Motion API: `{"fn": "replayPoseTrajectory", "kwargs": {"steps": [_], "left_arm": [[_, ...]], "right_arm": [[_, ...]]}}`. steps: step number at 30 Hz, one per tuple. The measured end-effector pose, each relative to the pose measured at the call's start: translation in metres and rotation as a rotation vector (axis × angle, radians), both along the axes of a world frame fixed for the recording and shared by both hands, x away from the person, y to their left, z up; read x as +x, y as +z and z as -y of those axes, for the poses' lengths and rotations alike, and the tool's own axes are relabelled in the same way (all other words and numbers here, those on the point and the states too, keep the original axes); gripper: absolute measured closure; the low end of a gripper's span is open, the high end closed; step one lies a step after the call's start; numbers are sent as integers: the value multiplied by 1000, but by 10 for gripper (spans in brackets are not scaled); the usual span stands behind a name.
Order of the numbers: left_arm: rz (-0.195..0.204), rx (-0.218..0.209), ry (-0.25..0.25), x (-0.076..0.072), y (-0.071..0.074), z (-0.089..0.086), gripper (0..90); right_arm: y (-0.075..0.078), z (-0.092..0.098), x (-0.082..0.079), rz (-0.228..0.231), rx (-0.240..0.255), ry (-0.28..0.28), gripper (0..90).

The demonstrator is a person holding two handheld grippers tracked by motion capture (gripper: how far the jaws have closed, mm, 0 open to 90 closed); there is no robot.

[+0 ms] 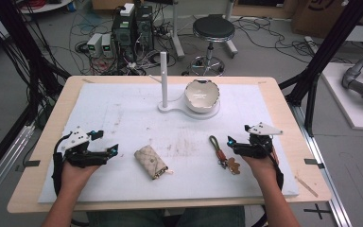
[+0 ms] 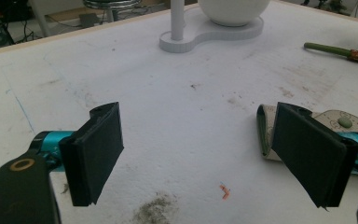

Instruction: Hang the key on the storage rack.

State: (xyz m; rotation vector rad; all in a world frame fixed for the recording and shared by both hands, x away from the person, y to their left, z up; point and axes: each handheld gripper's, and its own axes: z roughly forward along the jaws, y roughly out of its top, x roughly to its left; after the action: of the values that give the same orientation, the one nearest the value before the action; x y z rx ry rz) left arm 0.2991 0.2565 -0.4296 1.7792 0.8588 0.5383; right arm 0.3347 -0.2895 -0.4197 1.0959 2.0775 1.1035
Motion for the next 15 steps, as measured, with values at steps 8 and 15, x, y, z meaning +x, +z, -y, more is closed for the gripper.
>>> {"fn": "replayPoseTrajectory", "kwargs": {"steps": [8,15], "left_arm": [[-2,2,6,5,0,2,167],[3,24,-19,6,0,9,167]], "right_arm": [[-3,-3,-2,-21,-15,12,187],[-1,-9,-8,-28,-28,27,187]]}}
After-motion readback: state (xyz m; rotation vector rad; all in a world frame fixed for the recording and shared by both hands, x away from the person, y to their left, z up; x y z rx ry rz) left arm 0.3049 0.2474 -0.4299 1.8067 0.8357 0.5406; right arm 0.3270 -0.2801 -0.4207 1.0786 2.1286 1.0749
